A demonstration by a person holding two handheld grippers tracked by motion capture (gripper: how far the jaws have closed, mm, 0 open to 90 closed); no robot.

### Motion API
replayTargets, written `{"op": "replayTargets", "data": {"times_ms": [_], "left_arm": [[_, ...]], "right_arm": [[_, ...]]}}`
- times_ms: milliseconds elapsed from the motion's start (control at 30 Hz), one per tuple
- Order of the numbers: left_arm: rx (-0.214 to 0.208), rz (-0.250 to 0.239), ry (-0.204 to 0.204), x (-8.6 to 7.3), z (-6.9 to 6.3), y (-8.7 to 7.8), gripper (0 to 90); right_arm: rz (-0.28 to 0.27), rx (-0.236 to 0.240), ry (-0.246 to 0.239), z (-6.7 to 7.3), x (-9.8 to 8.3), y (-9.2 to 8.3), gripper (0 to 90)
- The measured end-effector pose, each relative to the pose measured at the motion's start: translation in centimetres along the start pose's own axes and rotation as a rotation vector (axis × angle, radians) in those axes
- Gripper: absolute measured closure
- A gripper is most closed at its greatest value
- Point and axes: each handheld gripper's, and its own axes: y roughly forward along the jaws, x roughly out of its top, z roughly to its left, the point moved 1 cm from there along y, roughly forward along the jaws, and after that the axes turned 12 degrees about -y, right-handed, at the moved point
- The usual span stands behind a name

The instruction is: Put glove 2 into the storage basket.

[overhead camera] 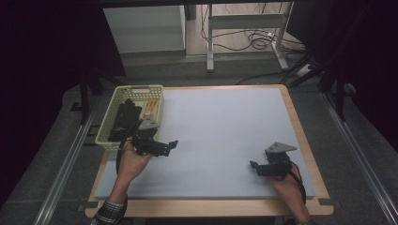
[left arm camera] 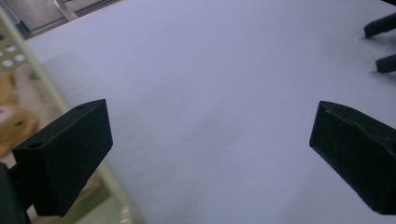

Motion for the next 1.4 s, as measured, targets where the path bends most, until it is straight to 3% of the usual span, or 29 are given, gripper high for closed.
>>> {"op": "replayTargets", "data": {"times_ms": [133,300,800,933,1067,1267,1400], "left_arm": [[-0.031,0.006,0.034,-1.2,-1.5,1.1,0.0],[-0.038,0.028,0.072,-2.8,-2.6,2.6,0.0],[-0.065,0.09,0.047,-7.5,-2.6,5.3,0.0],[-0.034,0.127,0.076,-8.1,-2.8,6.1,0.0],[-0.034,0.161,0.088,-8.4,-3.2,6.8,0.0],[-0.053,0.177,0.058,-8.4,-2.9,6.9,0.0],[-0.048,0.179,0.06,-8.4,-3.0,6.9,0.0]], "right_arm": [[0.001,0.001,-0.002,0.0,0.0,0.0,19.6],[0.001,0.001,-0.002,0.0,0.0,0.0,19.6],[0.001,0.0,-0.002,0.0,0.0,0.0,19.6],[0.0,0.0,-0.002,0.0,0.0,0.0,19.6],[0.0,0.0,-0.002,0.0,0.0,0.0,19.5],[0.0,0.0,-0.002,0.0,0.0,0.0,19.6],[0.0,0.001,-0.002,0.0,0.0,0.0,19.5]]}}
